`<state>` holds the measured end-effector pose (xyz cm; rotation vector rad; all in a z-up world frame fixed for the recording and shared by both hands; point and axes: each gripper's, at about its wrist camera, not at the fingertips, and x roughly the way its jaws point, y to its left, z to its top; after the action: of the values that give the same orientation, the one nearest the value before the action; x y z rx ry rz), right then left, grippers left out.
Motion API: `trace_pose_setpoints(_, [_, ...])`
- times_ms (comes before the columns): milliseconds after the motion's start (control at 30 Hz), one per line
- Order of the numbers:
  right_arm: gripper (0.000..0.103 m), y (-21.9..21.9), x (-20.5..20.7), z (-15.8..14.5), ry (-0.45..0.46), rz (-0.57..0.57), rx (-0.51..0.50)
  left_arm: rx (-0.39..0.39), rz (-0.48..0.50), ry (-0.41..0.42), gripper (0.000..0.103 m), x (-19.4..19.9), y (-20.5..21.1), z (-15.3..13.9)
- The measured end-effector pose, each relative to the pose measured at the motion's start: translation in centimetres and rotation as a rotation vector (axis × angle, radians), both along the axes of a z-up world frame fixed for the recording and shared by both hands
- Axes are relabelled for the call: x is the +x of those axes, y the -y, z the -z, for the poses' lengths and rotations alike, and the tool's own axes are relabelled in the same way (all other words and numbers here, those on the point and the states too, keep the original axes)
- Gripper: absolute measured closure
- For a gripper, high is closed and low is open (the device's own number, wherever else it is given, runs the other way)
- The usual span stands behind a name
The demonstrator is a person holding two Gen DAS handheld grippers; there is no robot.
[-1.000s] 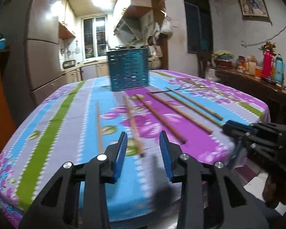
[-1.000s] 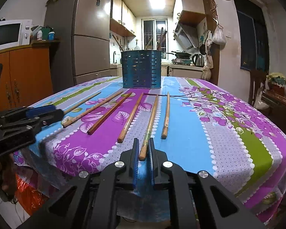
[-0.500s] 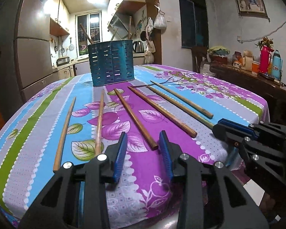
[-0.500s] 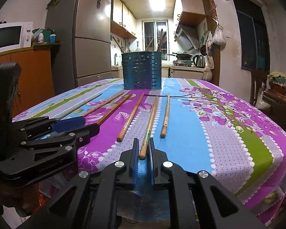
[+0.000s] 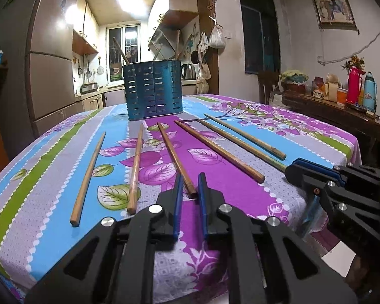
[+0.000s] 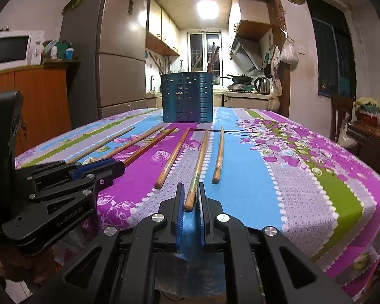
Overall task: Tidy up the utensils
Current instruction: 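Return both grippers to the table and close each on another chopstick, then lower the right gripper's chopstick into the holder while the left gripper reopens near the table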
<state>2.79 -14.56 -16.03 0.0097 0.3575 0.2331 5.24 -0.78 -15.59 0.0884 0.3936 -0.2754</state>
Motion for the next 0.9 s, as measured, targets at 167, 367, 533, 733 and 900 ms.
trace_pose_setpoints(167, [0.093,0.2,-0.1,0.1,0.005,0.009,0.028,-0.008,-0.009,-0.006,0.094,0.1,-0.2,-0.1])
trace_pose_setpoints(367, [0.095,0.6,-0.5,-0.7,0.017,0.015,0.030,-0.008,-0.016,0.031,0.095,-0.4,-0.3,-1.3])
trace_pose_setpoints(533, [0.095,1.0,-1.5,-3.2,0.074,0.010,0.006,-0.035,-0.010,0.094,0.096,-1.1,-0.7,-4.2])
trace_pose_setpoints(733, [0.095,1.6,-2.3,-7.5,0.181,0.006,-0.027,-0.064,0.003,0.187,0.096,-1.4,-1.0,-8.4])
trace_pose_setpoints(900, [0.095,1.6,-1.5,-11.2,0.260,-0.041,-0.061,-0.064,0.014,0.246,0.096,-0.2,-0.7,-11.3])
